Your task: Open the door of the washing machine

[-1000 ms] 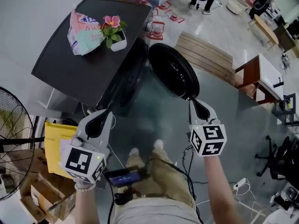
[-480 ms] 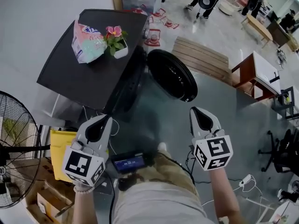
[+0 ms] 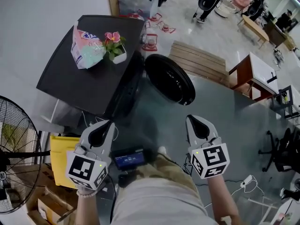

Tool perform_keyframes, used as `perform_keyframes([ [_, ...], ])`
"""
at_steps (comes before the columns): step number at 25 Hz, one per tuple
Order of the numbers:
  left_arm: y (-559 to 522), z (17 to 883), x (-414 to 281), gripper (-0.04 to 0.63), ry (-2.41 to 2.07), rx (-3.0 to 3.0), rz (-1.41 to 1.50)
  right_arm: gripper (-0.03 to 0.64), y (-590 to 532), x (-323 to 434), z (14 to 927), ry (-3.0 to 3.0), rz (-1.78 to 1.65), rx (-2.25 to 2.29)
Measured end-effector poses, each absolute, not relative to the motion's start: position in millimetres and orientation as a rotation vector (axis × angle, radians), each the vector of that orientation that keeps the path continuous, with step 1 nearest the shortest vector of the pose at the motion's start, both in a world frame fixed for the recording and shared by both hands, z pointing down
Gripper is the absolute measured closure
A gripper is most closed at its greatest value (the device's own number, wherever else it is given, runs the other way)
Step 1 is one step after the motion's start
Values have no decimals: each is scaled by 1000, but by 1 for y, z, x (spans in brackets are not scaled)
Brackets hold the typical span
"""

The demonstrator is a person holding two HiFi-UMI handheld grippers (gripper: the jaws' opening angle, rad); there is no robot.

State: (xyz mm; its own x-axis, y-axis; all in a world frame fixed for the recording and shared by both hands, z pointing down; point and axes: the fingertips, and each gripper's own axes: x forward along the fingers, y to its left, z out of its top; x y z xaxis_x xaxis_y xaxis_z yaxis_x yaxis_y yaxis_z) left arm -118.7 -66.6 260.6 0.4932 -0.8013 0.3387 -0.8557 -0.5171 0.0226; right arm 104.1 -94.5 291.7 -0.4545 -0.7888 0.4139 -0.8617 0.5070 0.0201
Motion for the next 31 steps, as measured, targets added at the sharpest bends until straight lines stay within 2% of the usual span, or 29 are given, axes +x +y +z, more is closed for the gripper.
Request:
perform_keyframes([
  [31,-72,262,-100,602,-1393,2579,375,612,-87,98,282,-2398,249,1381],
])
